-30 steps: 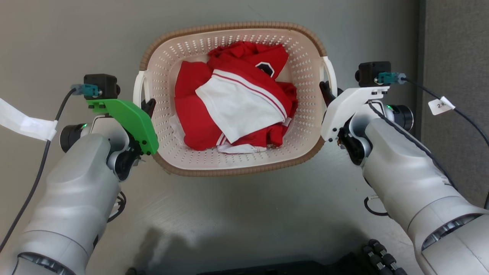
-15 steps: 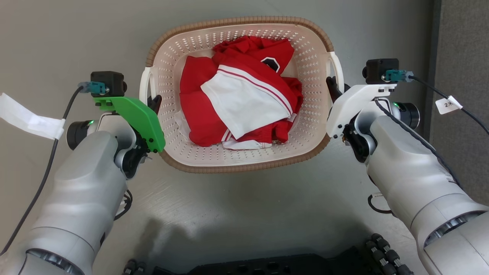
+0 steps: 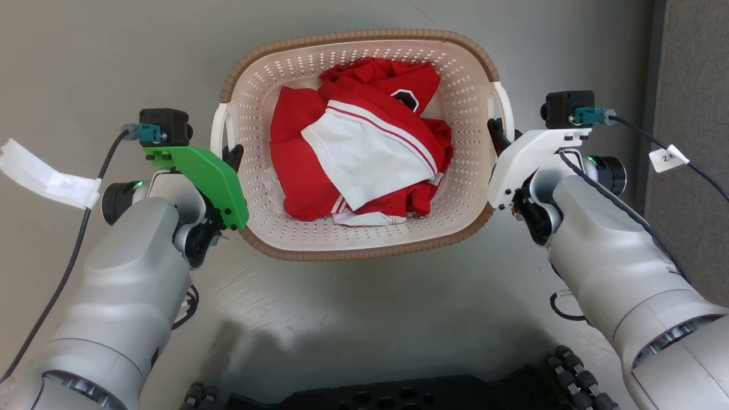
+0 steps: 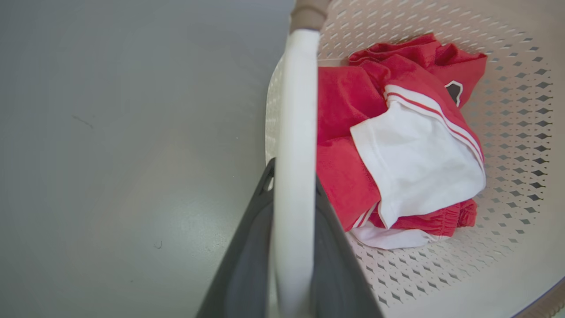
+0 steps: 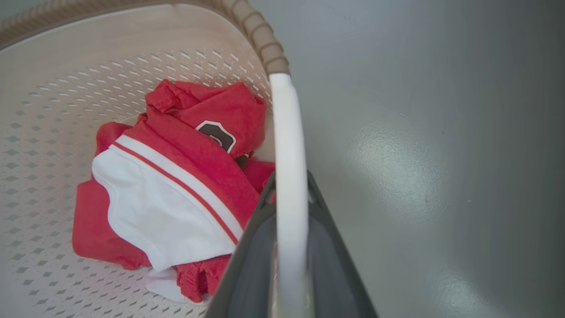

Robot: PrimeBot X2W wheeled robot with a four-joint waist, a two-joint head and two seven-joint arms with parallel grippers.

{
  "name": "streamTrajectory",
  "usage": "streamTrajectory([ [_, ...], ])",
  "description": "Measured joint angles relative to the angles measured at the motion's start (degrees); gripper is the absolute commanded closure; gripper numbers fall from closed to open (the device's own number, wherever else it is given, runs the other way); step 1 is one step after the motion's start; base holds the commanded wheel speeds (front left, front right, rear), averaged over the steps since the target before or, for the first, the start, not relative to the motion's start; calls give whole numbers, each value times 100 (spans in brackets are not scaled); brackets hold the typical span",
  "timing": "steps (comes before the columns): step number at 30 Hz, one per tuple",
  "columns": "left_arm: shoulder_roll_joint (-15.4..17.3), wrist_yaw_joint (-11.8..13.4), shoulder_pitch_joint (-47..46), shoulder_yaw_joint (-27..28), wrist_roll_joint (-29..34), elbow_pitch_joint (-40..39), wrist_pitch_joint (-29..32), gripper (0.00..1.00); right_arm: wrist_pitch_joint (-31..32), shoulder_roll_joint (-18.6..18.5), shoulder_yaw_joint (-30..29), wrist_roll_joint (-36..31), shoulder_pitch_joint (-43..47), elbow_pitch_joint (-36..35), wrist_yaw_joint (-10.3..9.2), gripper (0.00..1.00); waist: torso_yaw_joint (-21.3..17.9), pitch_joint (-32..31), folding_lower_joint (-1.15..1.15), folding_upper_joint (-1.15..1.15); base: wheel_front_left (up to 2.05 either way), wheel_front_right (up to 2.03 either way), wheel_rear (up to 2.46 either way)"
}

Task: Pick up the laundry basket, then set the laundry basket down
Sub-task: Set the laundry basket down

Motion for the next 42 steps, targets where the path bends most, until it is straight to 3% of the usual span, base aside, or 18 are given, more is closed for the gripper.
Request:
streamTrajectory([
  [15,20,0,-4,-124,-115,-11,-13,100,-18,4,10,3,0,53,96,100,-5,15,-1,0,0,0,0],
  [21,23,1,-5,-202,-178,-93,120,100,-24,-36,73,2,0,76,219,100,9,-7,-1,0,0,0,0],
  [22,22,1,-5,-210,-185,-99,129,76,-31,-41,76,3,1,75,252,89,11,-11,-1,0,0,0,0],
  [24,38,0,-5,-221,-193,-112,171,54,-70,-55,102,3,2,73,291,60,15,-20,-1,0,0,0,0],
  [25,55,-1,-5,-224,-207,-120,188,24,-73,-81,97,20,2,74,291,41,16,-26,-1,0,0,0,0],
  [26,89,0,-5,-225,-209,-112,185,0,-73,-115,94,47,2,75,293,13,17,-31,-1,0,0,0,0],
  [27,111,0,-5,-230,-209,-113,181,0,-73,-162,94,58,7,77,302,0,19,-36,-1,0,0,0,0],
  [34,122,0,-6,-242,-247,-136,99,0,-68,-212,70,190,46,63,400,0,32,-78,-1,0,0,0,0],
  [42,156,0,-4,-250,-293,-175,-443,0,-231,-211,44,257,213,-25,448,0,40,-243,-1,0,0,0,0],
])
